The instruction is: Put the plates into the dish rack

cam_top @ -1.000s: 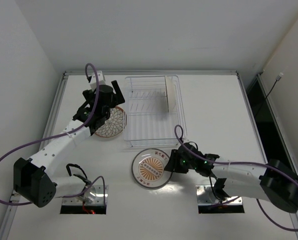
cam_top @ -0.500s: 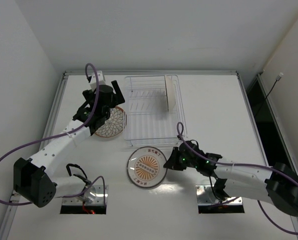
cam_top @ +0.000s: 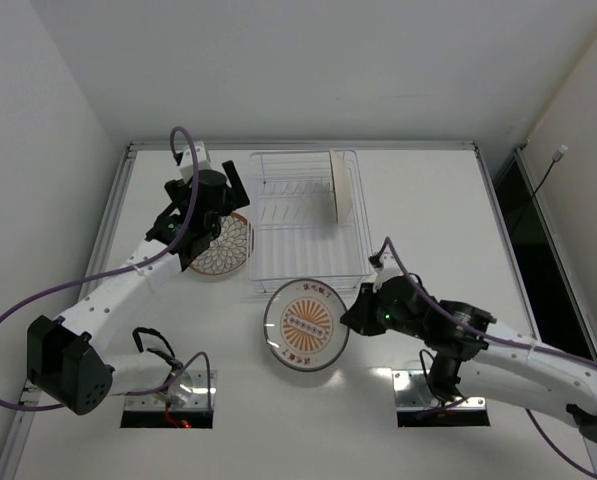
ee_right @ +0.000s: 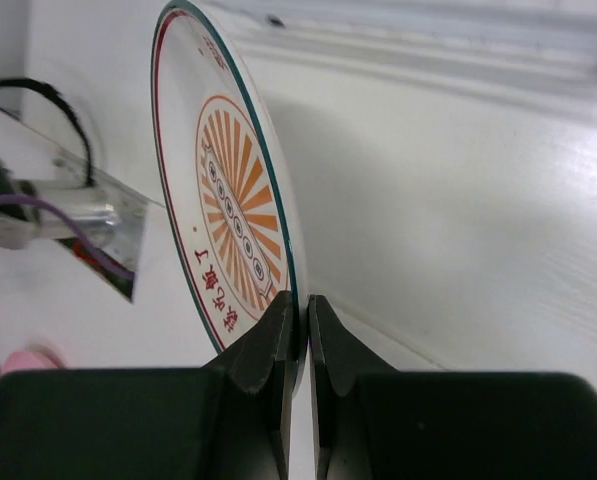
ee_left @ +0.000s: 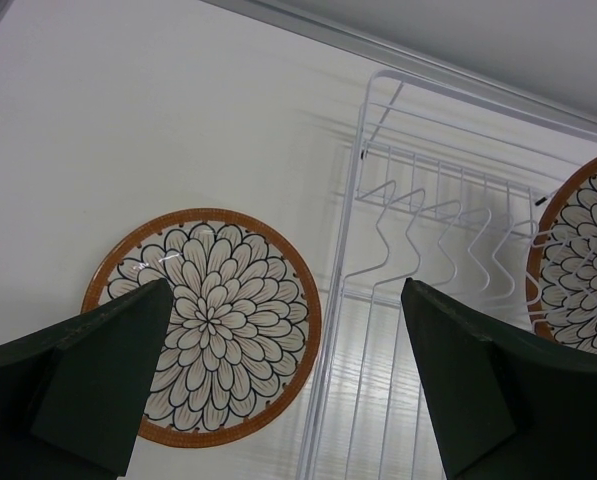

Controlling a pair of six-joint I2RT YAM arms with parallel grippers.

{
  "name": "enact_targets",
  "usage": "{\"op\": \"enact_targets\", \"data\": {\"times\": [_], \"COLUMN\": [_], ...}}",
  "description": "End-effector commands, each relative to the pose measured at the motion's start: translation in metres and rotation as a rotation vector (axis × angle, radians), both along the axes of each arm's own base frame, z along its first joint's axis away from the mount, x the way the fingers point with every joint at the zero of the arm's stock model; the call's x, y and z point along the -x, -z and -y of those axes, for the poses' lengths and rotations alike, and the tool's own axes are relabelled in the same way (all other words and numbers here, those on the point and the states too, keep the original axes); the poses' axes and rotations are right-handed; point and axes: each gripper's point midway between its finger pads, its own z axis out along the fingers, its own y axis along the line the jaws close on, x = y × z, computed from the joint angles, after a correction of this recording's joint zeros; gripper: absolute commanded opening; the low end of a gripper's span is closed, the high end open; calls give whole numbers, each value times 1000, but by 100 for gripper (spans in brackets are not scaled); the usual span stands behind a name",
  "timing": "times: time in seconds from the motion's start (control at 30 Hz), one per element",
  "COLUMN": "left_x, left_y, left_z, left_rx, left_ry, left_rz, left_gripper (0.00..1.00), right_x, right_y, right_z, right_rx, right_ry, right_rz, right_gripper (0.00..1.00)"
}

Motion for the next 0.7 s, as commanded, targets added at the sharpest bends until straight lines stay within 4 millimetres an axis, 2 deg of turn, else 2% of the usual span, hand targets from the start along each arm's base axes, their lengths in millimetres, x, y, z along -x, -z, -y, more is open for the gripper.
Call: {"op": "enact_targets", "data": {"times": [0.0,0.03,0.07,0.1,0.17,0.2,0.27,0.3,0.53,0.57,0.6,0.63,0.67], "left_x": [2,2,2,2,2,3,3,3,2,2,2,2,3], "left_y": [-18,-18,-18,-18,-18,-22,-22,-22,-18,-18,-18,-18,-22], "left_z": [-3,-3,-3,-3,-3,-4,-4,-4,-3,-3,-3,-3,-4], "left_rx": [38,38,38,38,38,42,42,42,38,38,38,38,42], "left_ry": [-23,-23,-23,-23,-23,-23,-23,-23,-23,-23,-23,-23,-23], "left_rz": [56,56,56,56,56,64,65,65,56,56,56,56,64], "left_gripper": [100,100,100,100,100,100,100,100,100,100,100,100,100], "right_x": [-16,-16,-22,-22,-35,-38,-57,-63,-127,-133,-147,-154,-161], "right_y": [-74,-97,-106,-125,-144,-163,-174,-190,-225,-242,-232,-236,-249], "right_z": [8,14,22,32,49,60,76,81,60,59,43,44,38], "right_rx": [-41,-53,-35,-23,18,25,102,100,320,346,430,482,503], "right_ry": [20,26,59,77,166,206,341,387,614,635,641,685,698], "right_rz": [193,223,253,276,332,355,396,415,555,582,590,614,639], "right_gripper": [0,0,0,0,0,0,0,0,0,0,0,0,0]}}
